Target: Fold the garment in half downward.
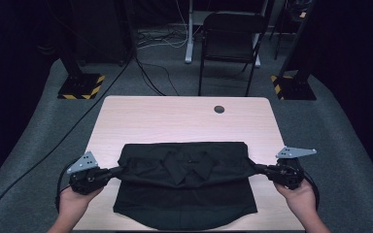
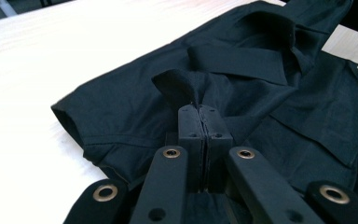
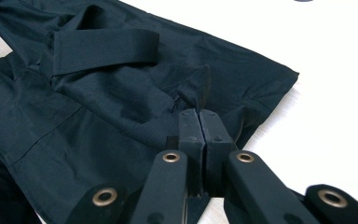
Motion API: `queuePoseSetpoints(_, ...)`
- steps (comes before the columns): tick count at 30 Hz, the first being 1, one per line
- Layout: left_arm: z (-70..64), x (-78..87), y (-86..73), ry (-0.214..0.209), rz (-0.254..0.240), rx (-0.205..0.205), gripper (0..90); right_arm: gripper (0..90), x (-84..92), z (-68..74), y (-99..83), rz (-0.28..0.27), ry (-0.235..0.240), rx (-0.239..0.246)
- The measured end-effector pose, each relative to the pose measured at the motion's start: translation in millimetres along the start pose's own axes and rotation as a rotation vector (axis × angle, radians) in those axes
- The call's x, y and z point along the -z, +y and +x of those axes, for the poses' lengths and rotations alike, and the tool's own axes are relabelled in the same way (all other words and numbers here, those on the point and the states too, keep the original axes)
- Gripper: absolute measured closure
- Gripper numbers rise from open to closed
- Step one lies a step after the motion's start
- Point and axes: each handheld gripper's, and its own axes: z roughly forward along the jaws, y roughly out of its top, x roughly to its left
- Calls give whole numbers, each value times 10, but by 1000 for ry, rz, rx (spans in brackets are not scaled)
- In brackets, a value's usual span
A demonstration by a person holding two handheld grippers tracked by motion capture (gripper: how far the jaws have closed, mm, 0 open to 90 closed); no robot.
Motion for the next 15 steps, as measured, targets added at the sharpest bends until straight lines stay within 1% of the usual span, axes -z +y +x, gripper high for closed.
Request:
queuePoseSetpoints(9, -29, -30, -83, -10, 16, 7, 883, 889, -27, 31, -113, 19, 14, -8)
queuePoseSetpoints(15, -46, -44, -129, -7, 28, 4, 883, 889, -42, 37, -176, 30, 20, -8)
